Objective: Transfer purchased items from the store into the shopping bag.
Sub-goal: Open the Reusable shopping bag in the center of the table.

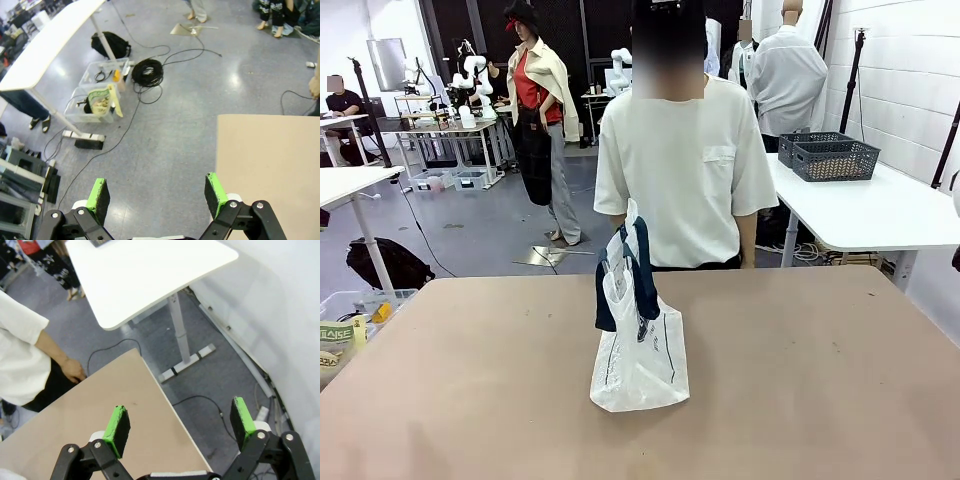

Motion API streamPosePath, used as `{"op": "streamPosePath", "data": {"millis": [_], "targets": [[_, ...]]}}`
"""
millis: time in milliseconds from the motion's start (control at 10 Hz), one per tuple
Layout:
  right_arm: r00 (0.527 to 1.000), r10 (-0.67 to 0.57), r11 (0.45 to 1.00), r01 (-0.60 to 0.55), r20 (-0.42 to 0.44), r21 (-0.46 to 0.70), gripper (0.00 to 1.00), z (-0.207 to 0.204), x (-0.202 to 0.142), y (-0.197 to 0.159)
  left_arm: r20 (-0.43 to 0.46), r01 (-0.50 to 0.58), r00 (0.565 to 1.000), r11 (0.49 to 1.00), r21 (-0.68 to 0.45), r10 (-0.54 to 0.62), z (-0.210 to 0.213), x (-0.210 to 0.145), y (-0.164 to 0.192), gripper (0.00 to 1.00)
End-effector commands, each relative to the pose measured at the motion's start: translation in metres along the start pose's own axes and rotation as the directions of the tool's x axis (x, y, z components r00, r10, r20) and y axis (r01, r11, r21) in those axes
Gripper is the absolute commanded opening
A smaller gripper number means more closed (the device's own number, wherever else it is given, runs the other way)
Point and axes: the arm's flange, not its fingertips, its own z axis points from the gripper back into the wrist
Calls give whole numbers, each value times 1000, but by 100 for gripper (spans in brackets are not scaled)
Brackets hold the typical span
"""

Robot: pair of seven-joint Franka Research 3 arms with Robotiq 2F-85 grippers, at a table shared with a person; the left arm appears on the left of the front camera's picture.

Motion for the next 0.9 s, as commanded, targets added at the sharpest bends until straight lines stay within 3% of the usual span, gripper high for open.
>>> {"op": "streamPosePath", "data": {"millis": [0,300,500,700,800], "targets": [[997,78,992,-76,-18,100,100,30,-6,28,87,62,995,985,-164,-49,23,15,-48,100],[960,267,895,-216,-81,391,100,104,-26,73,226,192,968,904,-383,-110,73,39,-133,100],[917,375,791,-241,-134,563,100,156,-34,87,229,275,956,828,-488,-182,93,54,-182,100],[850,497,717,-289,-174,634,100,185,-47,101,209,307,951,780,-546,-228,110,69,-234,100],[835,520,708,-303,-181,638,100,192,-57,106,187,306,952,746,-592,-242,121,73,-254,100]]}}
